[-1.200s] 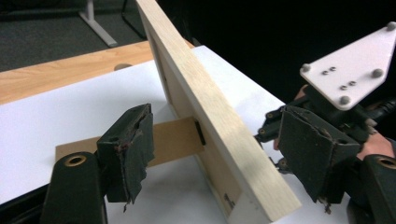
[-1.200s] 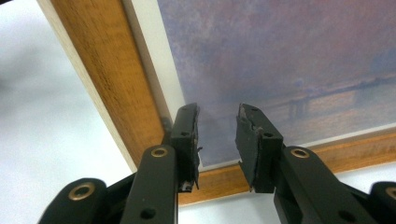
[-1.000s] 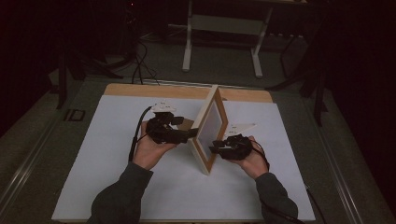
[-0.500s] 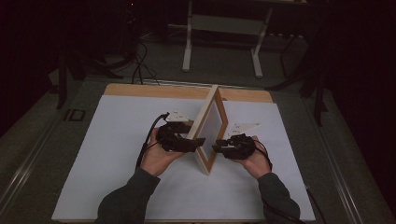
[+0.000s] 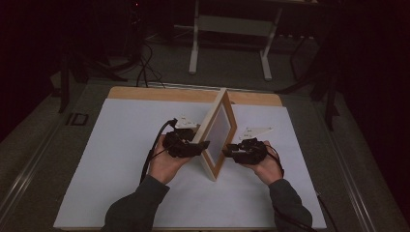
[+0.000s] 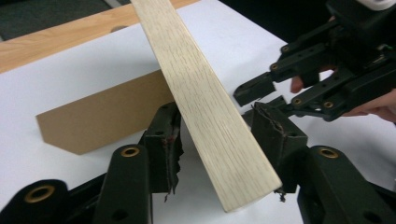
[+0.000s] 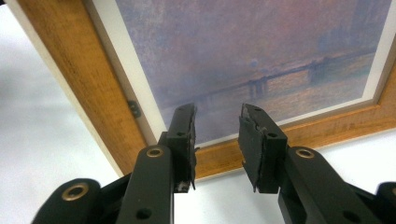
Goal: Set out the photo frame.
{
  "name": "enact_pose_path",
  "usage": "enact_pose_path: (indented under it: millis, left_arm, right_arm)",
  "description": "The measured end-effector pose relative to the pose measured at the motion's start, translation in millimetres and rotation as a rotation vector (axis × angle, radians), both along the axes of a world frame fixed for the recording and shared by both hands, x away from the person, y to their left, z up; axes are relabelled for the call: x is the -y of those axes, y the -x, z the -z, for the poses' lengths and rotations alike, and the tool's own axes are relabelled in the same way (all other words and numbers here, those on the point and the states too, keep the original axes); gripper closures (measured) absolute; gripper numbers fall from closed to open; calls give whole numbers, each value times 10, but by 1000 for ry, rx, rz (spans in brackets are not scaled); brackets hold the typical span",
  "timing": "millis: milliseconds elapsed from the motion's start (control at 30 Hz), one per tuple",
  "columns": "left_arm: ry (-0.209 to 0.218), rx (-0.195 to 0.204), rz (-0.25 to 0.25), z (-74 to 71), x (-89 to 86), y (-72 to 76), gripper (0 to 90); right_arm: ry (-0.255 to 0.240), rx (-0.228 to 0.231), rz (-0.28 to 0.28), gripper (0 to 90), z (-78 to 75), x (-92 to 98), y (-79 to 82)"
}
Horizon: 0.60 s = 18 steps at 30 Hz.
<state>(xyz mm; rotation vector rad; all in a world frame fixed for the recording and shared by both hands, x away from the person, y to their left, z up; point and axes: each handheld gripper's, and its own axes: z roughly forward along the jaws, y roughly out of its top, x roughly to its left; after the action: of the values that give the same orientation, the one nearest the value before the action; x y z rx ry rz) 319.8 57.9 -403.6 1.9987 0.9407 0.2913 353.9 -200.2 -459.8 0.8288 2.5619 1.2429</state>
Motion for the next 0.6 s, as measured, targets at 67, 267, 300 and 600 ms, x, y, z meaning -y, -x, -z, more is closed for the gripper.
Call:
enact_pose_path:
  millis: [67,267,300,600]
  left_arm:
    - [-11,3,-11,-4,-26,-15,574]
    - [-26,6,-19,-4,-109,-81,623]
    - [-27,4,-13,-4,-124,-96,626]
    - [-5,-14,62,-16,-279,-296,651]
  right_arm:
    - [0,-1,1,658,-5,3,-3]
    - [0,-2,11,655,-12,8,-13]
    - [1,-3,11,654,-12,9,-15]
    - [0,-2,43,639,-18,39,-48]
